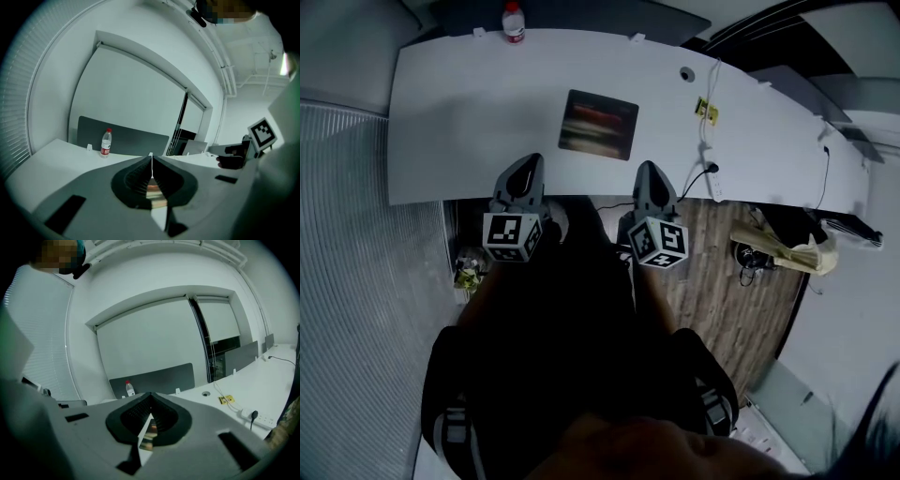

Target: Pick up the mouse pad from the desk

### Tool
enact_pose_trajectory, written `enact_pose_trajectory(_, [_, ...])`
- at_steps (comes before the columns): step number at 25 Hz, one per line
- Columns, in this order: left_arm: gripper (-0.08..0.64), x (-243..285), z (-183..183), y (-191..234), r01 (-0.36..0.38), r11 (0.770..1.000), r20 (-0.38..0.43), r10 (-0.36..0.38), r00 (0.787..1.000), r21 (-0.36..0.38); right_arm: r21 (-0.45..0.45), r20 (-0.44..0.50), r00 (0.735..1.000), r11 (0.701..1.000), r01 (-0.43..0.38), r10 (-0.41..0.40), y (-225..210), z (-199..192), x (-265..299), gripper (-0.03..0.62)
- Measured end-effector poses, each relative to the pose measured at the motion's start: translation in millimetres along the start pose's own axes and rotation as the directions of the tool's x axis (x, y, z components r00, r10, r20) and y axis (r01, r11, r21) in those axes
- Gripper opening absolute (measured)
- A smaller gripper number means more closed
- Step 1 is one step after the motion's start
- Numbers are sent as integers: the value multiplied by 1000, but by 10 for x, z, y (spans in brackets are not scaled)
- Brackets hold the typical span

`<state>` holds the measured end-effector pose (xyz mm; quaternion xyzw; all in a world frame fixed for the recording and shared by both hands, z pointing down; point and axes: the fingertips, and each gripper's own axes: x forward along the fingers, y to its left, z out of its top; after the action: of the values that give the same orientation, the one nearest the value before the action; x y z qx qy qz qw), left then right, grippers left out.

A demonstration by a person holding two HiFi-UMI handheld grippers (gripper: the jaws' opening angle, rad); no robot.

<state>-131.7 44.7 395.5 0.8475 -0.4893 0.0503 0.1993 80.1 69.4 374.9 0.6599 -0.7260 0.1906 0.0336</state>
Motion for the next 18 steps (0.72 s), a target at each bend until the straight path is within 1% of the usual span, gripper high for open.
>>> enact_pose_trajectory(3, [6, 160, 5, -51, -5, 1000, -12, 5, 1000, 31, -5, -4, 1000, 1000, -24, 24, -105, 46, 130, 0])
enact_pose_trajectory(9, [6, 547, -4, -180, -53, 998, -22, 54, 998, 19, 5, -28, 998, 998, -64, 64, -433, 63, 422, 0])
enact_pose_trajectory(18, [6, 1183, -197, -215, -125, 992, -89, 127, 988, 28, -14, -87, 990, 993, -116, 114, -926, -9, 928, 0])
